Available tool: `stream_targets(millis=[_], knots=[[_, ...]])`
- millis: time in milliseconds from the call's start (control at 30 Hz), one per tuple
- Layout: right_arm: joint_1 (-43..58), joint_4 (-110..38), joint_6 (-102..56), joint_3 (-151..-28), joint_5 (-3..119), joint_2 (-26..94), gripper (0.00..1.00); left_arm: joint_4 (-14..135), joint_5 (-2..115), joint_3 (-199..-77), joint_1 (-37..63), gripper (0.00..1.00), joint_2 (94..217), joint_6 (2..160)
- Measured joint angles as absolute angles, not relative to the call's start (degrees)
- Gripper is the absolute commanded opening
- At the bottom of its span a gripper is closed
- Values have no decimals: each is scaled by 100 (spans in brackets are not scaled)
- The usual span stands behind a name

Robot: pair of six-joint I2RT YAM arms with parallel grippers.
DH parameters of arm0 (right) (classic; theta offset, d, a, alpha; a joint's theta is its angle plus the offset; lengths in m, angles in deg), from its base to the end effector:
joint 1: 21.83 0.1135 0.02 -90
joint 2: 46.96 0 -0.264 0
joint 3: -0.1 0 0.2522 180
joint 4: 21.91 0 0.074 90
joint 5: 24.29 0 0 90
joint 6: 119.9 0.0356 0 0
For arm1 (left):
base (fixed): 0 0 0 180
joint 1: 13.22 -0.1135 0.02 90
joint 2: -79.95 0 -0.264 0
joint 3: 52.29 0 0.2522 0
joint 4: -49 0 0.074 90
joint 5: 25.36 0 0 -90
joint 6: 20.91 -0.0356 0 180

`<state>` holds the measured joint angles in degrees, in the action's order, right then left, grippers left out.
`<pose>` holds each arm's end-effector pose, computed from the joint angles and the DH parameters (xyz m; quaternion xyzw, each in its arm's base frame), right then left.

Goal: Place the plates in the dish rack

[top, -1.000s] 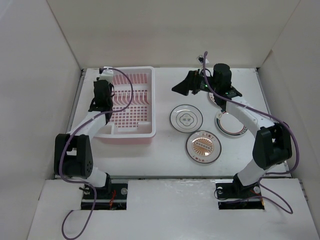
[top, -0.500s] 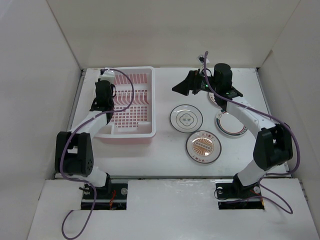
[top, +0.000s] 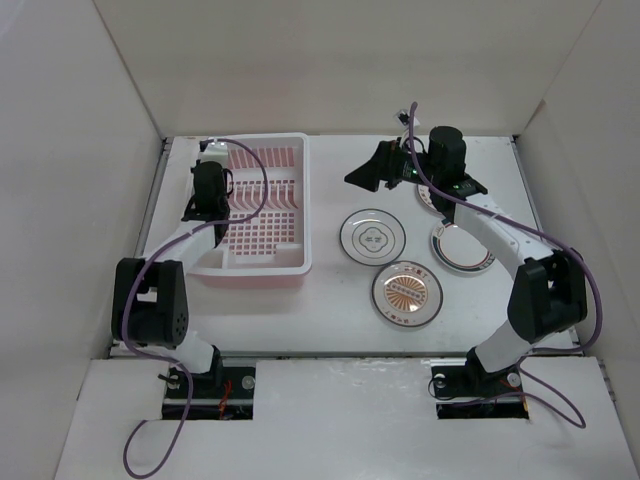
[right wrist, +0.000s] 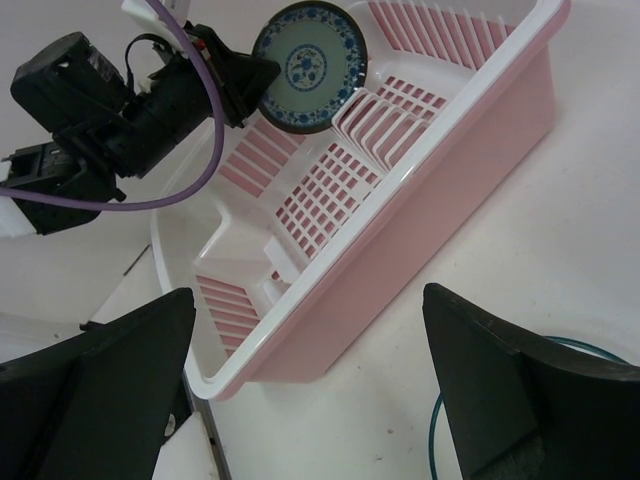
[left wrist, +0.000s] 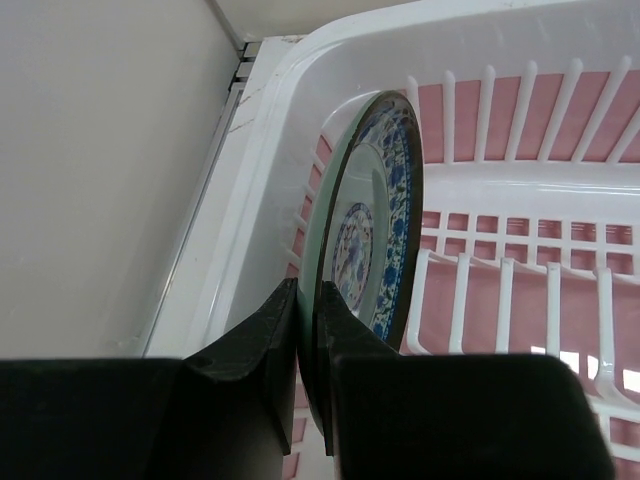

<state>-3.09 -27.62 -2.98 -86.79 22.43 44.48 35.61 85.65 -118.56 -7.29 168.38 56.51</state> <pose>0.3486 0.1440 0.3396 -0.1849 0.7285 0.4921 0.4394 0.3518 -0.0237 0.2659 0.0029 0.7557 0.1753 0.6310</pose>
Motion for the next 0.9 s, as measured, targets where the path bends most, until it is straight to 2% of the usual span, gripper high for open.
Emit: stream_targets(millis=[300, 433, 467, 633, 733, 900], knots=[[-309, -2775, -320, -8679, 2243, 4448, 100, 3569, 8615, -11869, -727, 6, 17015, 5889], [-309, -2777, -320, -8679, 2243, 4448, 100, 3576, 8609, -11869, -727, 16, 17037, 5903], [-309, -2779, -320, -8679, 2243, 4448, 100, 3587, 8613, -11869, -727, 22, 17043, 5907], [-309, -2779, -320, -8679, 2243, 4448, 100, 3690, 8613, -11869, -727, 33, 17109, 5911], [-309, -2779, -322, -8679, 2243, 4448, 100, 3731, 8611, -11869, -727, 30, 17111, 5918], [-309, -2779, -331, -8679, 2245, 4448, 100, 3749, 8609, -11871, -724, 52, 17139, 5927]])
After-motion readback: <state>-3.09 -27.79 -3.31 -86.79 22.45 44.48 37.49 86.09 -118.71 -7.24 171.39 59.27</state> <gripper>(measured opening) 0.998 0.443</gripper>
